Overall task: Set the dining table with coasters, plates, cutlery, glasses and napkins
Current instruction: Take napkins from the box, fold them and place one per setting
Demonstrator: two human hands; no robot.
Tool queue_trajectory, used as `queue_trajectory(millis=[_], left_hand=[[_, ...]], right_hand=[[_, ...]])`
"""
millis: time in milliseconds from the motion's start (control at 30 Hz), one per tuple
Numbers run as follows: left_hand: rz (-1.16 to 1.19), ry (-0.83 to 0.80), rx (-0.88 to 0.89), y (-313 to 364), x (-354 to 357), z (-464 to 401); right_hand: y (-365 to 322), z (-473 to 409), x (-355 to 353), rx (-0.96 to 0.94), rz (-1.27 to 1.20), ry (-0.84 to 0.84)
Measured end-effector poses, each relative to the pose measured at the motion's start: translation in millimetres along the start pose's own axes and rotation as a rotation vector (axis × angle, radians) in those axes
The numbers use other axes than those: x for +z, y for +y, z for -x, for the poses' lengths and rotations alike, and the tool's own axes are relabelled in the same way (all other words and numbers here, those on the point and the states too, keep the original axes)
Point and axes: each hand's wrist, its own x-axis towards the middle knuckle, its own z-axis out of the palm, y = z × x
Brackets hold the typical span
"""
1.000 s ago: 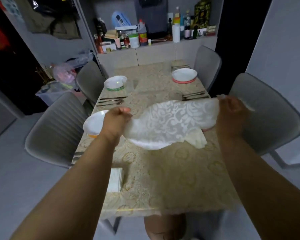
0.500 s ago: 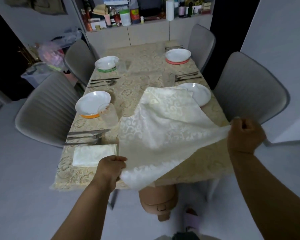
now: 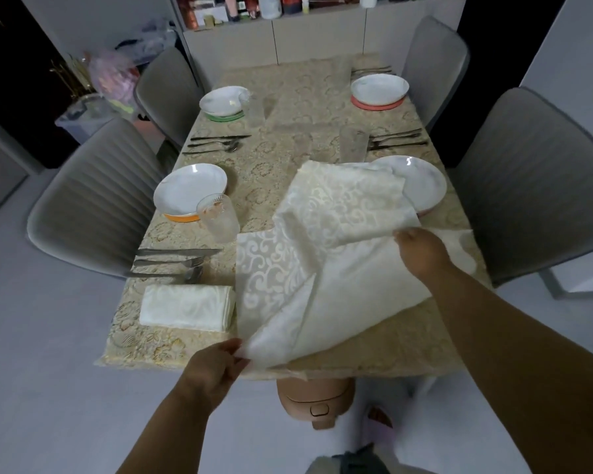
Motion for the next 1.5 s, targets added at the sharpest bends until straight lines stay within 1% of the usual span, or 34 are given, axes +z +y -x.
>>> queue_trajectory(millis=[33,100,133,167,200,233,300,333,367,400,467,500,567,667,733,800,900,967,1100,1233,1333,1500], left_hand=[[-0.052,0.0,0.024,-1.5,-0.1,-5.0],[-0.169,0.001,0.074,-4.5,0.0,-12.2],[-0.229,0.011,0.103,-5.8,0.7,-14.1],[-0.292,0.034,0.143,-6.7,1.9,-16.2],[-0.362,0.065,0.19,-6.2,4.2,-16.9],[-0.445,0.099,0.24,-6.0,6.1,-18.1],[-0.601,0.17,0.327,-5.0,11.0,-17.5],[-0.652,0.201,0.359,-5.1,13.5,-17.7],[-0.683,0.229,0.389,-5.4,16.2,-18.1],[-0.716,0.261,0.415,-6.0,18.0,-19.4],[-0.818,0.34,0.462,-8.6,21.6,-22.6],[-0.854,0.383,0.474,-10.7,23.3,-23.6],[-0.834,0.437,0.448,-14.6,28.2,-22.6],[-0.78,0.456,0.376,-20.9,34.7,-21.9],[-0.783,0.47,0.363,-24.3,37.3,-23.6],[-0.862,0.52,0.358,-26.7,39.3,-26.2],[-1.026,0.621,0.318,-28.4,44.3,-24.6],[-1.017,0.623,0.29,-27.5,48.2,-20.9],[-0.879,0.55,0.298,-28.2,49.5,-25.4],[-0.937,0.505,0.337,-27.3,52.2,-28.9],[-0.984,0.469,0.384,-28.2,58.4,-28.8],[-0.99,0.427,0.436,-27.9,61.6,-27.8]], right_hand=[[-4.1,-7.6,3.9,0.047,-0.102,-0.053],[0.4,-18.6,12.4,0.094,-0.181,-0.183],[2.5,-20.7,16.0,0.053,-0.181,-0.207],[7.5,-21.4,20.9,0.05,-0.201,-0.204],[16.4,-20.8,26.2,0.063,-0.215,-0.143],[23.1,-17.3,28.9,0.114,-0.237,-0.042],[36.9,-9.7,33.8,0.232,-0.184,0.191],[42.7,-5.6,34.9,0.302,-0.152,0.25],[48.9,-2.7,36.8,0.371,-0.113,0.274],[55.0,-1.1,37.7,0.452,-0.076,0.258],[64.6,-1.8,36.6,0.603,-0.052,0.165],[68.6,-2.0,36.8,0.646,-0.047,0.124],[74.2,-2.6,36.7,0.697,-0.059,0.073],[80.7,-3.8,34.3,0.762,-0.109,0.02],[83.0,-2.4,31.4,0.768,-0.115,0.006],[83.9,-1.2,29.9,0.717,-0.173,0.042],[79.8,4.5,26.5,0.642,-0.337,0.122],[77.5,11.4,20.6,0.635,-0.372,0.17],[82.7,29.3,9.5,0.663,-0.398,0.256],[94.4,54.6,2.9,0.649,-0.372,0.349],[101.6,74.6,-0.3,0.682,-0.393,0.418],[115.1,105.9,1.5,0.765,-0.332,0.428]])
